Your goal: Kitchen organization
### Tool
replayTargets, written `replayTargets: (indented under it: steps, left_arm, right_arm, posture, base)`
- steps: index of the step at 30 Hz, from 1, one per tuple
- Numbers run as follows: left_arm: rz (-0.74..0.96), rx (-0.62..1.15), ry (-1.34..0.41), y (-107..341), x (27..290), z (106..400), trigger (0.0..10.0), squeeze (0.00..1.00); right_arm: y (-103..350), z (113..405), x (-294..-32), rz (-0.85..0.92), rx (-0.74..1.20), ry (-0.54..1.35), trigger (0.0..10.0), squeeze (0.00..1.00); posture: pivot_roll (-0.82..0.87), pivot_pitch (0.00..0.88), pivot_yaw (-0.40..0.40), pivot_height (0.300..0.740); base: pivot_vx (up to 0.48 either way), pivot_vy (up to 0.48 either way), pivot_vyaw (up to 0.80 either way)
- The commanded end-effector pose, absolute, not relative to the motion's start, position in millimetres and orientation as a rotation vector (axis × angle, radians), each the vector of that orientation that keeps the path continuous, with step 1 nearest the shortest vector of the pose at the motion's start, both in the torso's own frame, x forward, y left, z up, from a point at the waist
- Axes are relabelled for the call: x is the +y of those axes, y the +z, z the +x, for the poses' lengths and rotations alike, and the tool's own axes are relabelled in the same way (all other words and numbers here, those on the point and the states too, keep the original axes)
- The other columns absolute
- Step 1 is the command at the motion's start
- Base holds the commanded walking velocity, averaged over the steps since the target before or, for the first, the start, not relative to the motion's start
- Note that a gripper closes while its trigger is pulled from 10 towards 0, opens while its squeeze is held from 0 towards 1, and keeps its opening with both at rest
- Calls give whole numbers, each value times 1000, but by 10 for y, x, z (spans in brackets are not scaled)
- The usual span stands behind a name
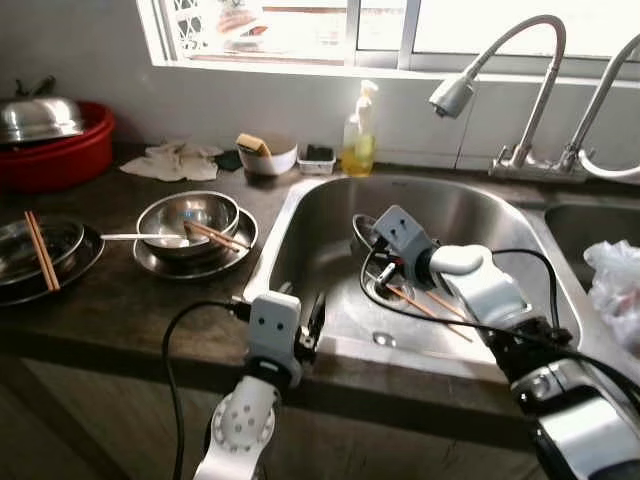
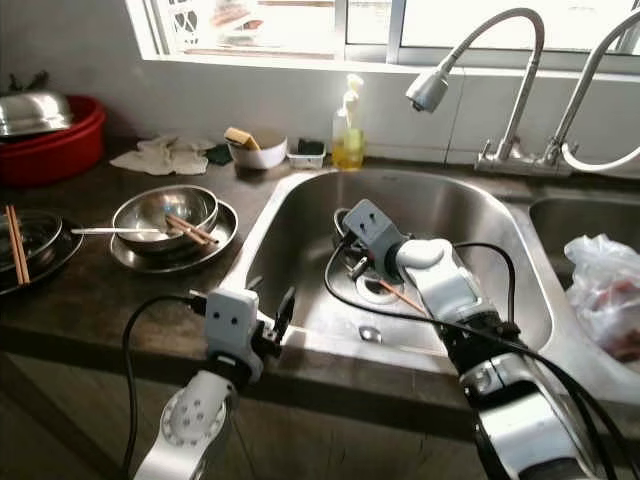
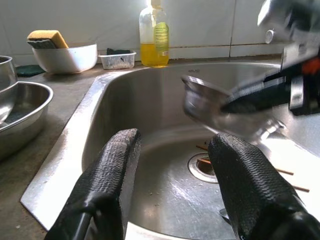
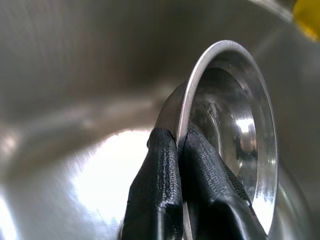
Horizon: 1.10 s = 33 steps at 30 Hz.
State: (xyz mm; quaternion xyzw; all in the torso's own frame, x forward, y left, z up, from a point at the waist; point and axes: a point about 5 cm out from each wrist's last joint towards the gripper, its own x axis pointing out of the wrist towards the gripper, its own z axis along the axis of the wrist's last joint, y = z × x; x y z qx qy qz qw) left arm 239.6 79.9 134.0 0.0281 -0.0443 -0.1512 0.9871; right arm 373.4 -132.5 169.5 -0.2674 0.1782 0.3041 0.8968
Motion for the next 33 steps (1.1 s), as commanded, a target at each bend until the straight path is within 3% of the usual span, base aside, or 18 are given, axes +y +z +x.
replayTargets:
  steps: [1,17,18,19,32,33]
  left_arm:
    - [48,-102,-298,1392,798,2380,10000,0]
    - [50,-101,-295,1396,789,2350,10000,0]
    - [49,-100,-294,1396,790,2351,10000,0]
    - [49,-100,-294,1397,790,2352,10000,0]
    - [51,-99,-301,1392,782,2356,10000,0]
    - [52,-99,-301,1391,783,2358,10000,0]
  right_arm:
    - [1711,3788,-1362,-610,376,604,10000,0]
    - [1330,3775,-1619,-630,530,515,10000,0]
    - [1323,3774,-1620,-625,532,515,10000,376]
    - [1309,3771,-1625,-622,534,515,10000,1000]
    - [1233,3739,-1627,-582,496,481,10000,1000]
    - [1260,3743,-1627,-556,465,458,10000,0]
  posture:
    - [73,5,-47,740]
    - [89,16,-58,740]
    - [89,14,-57,740]
    - [89,10,-57,740]
    - [86,0,-53,740]
    - [89,0,-53,740]
  base:
    - [0,0,0]
    - [0,0,0]
    - [0,0,0]
    - [0,0,0]
    - [0,0,0]
    - [0,0,0]
